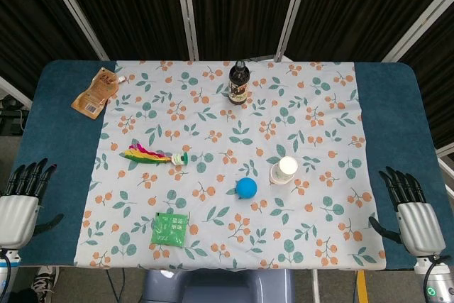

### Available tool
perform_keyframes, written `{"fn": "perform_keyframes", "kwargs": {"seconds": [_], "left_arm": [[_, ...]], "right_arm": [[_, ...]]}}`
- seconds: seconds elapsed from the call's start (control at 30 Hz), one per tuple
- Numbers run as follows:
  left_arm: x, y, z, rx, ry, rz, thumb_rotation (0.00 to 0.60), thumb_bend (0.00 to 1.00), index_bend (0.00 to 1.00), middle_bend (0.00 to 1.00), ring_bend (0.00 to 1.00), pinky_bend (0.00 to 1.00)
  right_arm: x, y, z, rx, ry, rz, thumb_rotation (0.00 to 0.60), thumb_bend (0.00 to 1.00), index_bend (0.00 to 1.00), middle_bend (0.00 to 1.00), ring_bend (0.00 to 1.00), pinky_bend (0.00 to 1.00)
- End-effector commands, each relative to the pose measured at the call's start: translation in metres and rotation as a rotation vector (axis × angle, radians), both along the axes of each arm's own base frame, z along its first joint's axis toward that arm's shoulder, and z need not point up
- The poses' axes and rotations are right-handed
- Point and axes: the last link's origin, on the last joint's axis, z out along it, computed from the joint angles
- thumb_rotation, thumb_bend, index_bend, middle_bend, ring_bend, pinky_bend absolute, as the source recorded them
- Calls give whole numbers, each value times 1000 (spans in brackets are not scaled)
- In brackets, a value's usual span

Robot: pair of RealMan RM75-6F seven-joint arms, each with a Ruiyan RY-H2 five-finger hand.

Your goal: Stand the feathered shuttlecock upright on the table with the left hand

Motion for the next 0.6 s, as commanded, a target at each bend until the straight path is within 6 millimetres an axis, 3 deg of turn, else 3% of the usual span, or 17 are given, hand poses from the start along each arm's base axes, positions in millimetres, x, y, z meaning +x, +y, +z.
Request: {"fn": "perform_keyframes", "kwargs": {"seconds": [0.03, 0.6], "left_arm": [[0, 0, 0, 0, 0, 0, 600, 133, 60, 0, 0, 0], [-1, 2, -2, -17, 4, 7, 600, 133, 84, 0, 0, 0]], "right_arm": [[0, 0, 0, 0, 0, 0, 600, 148, 37, 0, 0, 0], [1, 0, -1, -2, 2, 1, 600, 149, 37, 0, 0, 0]]}}
